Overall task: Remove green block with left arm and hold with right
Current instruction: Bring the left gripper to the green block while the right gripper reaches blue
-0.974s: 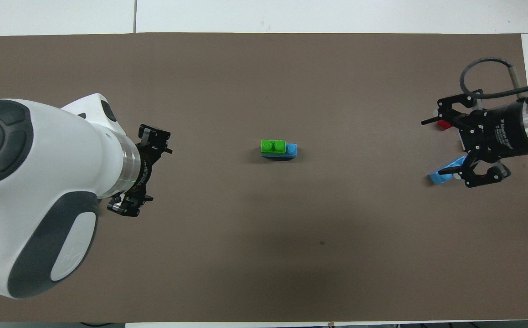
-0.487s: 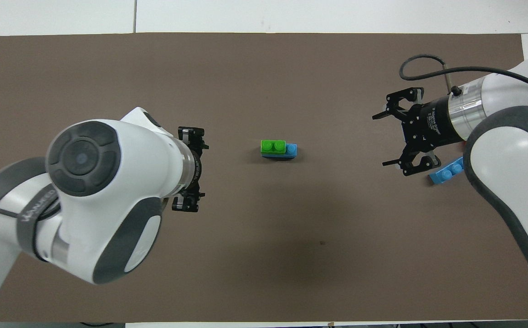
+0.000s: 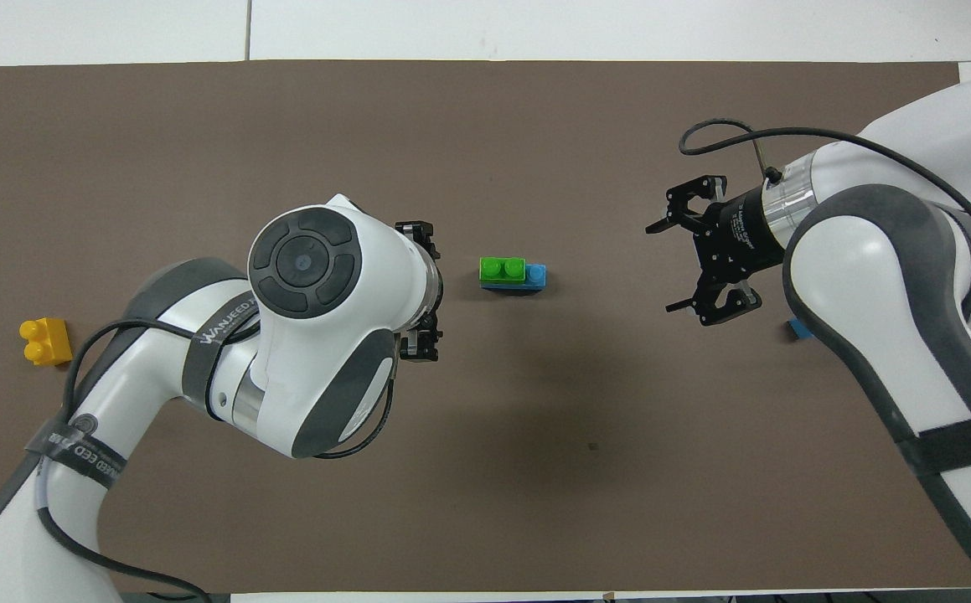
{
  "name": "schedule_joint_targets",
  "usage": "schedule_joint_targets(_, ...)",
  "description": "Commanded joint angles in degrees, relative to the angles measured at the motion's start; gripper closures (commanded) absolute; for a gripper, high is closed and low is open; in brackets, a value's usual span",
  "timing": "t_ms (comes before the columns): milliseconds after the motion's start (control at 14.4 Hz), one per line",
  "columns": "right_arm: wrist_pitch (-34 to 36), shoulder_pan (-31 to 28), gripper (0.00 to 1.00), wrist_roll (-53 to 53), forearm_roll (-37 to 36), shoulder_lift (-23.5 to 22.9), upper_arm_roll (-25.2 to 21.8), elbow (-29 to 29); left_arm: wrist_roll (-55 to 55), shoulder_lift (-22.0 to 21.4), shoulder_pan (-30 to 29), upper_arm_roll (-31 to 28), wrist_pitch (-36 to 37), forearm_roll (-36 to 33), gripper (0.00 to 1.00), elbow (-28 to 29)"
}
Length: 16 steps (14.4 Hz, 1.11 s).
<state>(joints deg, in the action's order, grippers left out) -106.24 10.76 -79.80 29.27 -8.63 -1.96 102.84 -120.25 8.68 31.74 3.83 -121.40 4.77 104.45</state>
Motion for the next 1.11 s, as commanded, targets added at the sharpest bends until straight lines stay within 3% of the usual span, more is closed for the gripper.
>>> schedule_joint_targets(0,-2.48,0.74,0.02,-1.06,1.23,-1.21,0.02,-0.10,-2.79,3.53,2.18,-0.93,-0.15,0.42,0.00,-3.90)
schedule_joint_targets(348,-10.73,3.83,0.03,-3.52,1.32,-4.73,0.11,-0.01,-4.20,8.27,4.46,-1.10,1.33,0.07,0.00,-7.67)
schedule_joint_targets(626,-15.74,5.14,0.03,-5.71,2.37,-6.40,0.11,0.25,-9.64,15.47,5.35,-0.93,5.03,-3.53,0.00,-15.76)
schedule_joint_targets(1043,-19.71,8.13,0.03,-8.18,2.37,-6.66,0.11,2.36,-14.75,19.00,5.26,-1.37,4.07,-4.67,0.00,-17.62)
